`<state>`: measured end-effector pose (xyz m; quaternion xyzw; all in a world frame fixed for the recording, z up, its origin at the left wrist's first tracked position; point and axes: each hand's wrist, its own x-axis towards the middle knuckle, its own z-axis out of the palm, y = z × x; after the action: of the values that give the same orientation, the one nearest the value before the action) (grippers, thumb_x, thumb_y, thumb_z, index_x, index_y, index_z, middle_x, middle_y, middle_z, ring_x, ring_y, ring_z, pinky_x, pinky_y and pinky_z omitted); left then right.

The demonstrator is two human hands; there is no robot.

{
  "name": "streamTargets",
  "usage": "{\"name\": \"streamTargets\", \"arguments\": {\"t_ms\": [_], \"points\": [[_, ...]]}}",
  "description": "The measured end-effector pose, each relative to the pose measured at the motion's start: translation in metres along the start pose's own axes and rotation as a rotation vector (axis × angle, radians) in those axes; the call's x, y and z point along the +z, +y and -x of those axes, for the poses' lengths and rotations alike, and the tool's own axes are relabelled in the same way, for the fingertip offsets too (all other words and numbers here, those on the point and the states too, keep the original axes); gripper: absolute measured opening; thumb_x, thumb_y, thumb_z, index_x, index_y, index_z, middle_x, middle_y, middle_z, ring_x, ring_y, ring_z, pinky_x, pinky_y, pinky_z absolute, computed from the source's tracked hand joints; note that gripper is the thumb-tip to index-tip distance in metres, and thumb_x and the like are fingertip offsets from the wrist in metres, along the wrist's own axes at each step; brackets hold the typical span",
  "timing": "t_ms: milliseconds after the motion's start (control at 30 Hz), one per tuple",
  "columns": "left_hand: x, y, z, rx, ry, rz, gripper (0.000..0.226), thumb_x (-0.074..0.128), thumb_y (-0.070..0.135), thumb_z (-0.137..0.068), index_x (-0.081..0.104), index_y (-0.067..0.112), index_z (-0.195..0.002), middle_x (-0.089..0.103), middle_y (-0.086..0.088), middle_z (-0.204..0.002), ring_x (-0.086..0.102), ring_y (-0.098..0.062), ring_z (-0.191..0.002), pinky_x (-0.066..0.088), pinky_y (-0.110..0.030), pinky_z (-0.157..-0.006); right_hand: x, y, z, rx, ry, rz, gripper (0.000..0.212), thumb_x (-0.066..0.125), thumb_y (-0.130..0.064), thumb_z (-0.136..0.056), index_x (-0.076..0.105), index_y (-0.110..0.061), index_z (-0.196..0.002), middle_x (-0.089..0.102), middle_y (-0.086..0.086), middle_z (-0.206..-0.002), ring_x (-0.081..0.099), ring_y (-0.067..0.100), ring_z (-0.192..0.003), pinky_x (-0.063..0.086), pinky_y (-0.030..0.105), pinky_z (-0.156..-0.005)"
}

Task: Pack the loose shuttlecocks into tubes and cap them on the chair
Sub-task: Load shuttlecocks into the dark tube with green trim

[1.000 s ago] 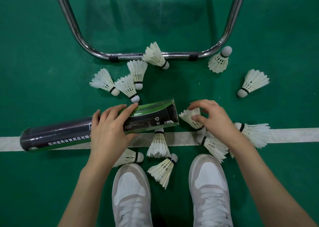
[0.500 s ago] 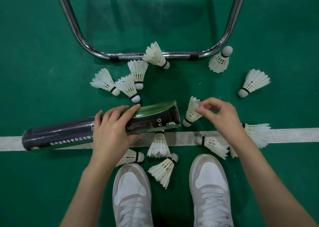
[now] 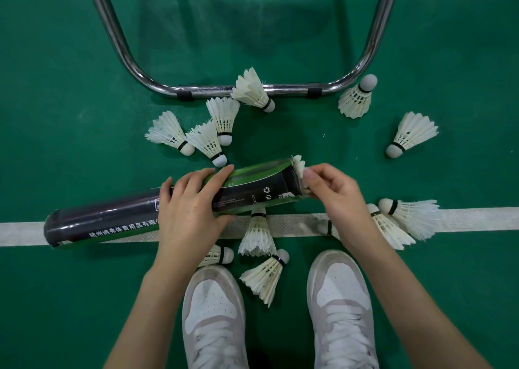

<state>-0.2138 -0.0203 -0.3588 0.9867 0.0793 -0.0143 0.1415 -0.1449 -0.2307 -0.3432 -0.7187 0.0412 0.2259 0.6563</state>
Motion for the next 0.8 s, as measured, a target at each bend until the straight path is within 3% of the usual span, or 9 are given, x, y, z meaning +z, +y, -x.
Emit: {"name": "streamTargets", "arguments": {"t_ms": [133,233,400,533,600,700,800], "points": [[-0.001,0.000,0.001,0.002,0.004,0.003,0.086,0.087,0.030,-0.058,0.047,0.029,-0.135,0.059,-0.003,-0.123,0.052,-0.031,-0.114,0.030,-0.057,-0.103,0.007,-0.002,0.002,0.022,-0.035,-0.010,0.009,0.065,-0.017,-0.081,0.058,-0.013,-0.085,0.061,0.000,-0.079,0.057,0.002,-0.073,0.048,0.014,-0.071],[-0.001,0.000,0.001,-0.002,0.004,0.003,0.086,0.087,0.029,-0.058,0.048,0.030,-0.135,0.059,-0.003,-0.122,0.052,-0.031,-0.114,0.029,-0.057,-0.103,0.010,-0.002,0.001,0.025,-0.048,0.048,0.023,0.075,-0.010,-0.071,0.055,-0.014,-0.082,0.064,0.001,-0.080,0.059,0.005,-0.071,0.049,0.019,-0.071],[-0.001,0.002,0.001,-0.002,0.000,-0.002,0.086,0.087,0.029,-0.057,0.048,0.030,-0.134,0.059,-0.003,-0.122,0.053,-0.030,-0.114,0.030,-0.056,-0.103,0.015,0.004,0.000,0.008,0.001,0.185,0.030,0.078,-0.013,-0.069,0.053,-0.010,-0.086,0.062,0.019,-0.088,0.051,0.014,-0.073,0.046,0.029,-0.071],[-0.001,0.002,0.002,0.004,-0.011,0.001,0.086,0.087,0.031,-0.058,0.047,0.031,-0.134,0.059,-0.003,-0.123,0.053,-0.030,-0.114,0.030,-0.057,-0.103,0.011,0.005,-0.002,0.063,-0.029,0.199,0.026,0.078,-0.013,-0.070,0.058,-0.009,-0.087,0.061,0.022,-0.089,0.052,0.018,-0.076,0.048,0.033,-0.076],[-0.001,0.002,0.003,0.005,-0.013,0.000,0.087,0.087,0.031,-0.057,0.047,0.031,-0.134,0.059,-0.003,-0.123,0.052,-0.030,-0.114,0.030,-0.057,-0.103,0.008,0.002,-0.004,0.105,-0.113,0.165,0.018,0.074,-0.009,-0.073,0.062,-0.015,-0.086,0.068,0.013,-0.090,0.060,0.017,-0.081,0.050,0.034,-0.081],[-0.002,0.002,0.003,0.002,-0.016,-0.001,0.088,0.088,0.031,-0.056,0.047,0.031,-0.134,0.059,-0.004,-0.123,0.052,-0.030,-0.114,0.029,-0.057,-0.103,0.006,-0.003,-0.007,0.145,-0.260,0.065,0.022,0.068,-0.004,-0.079,0.065,-0.022,-0.093,0.072,-0.005,-0.092,0.066,0.009,-0.088,0.051,0.019,-0.079],[-0.003,0.002,0.002,-0.005,-0.012,0.000,0.088,0.088,0.031,-0.056,0.047,0.031,-0.134,0.059,-0.004,-0.123,0.052,-0.030,-0.115,0.029,-0.057,-0.103,0.007,-0.007,-0.009,0.151,-0.298,0.043,0.023,0.065,-0.005,-0.082,0.066,-0.022,-0.098,0.072,-0.008,-0.096,0.066,0.005,-0.090,0.049,0.014,-0.081]]}}
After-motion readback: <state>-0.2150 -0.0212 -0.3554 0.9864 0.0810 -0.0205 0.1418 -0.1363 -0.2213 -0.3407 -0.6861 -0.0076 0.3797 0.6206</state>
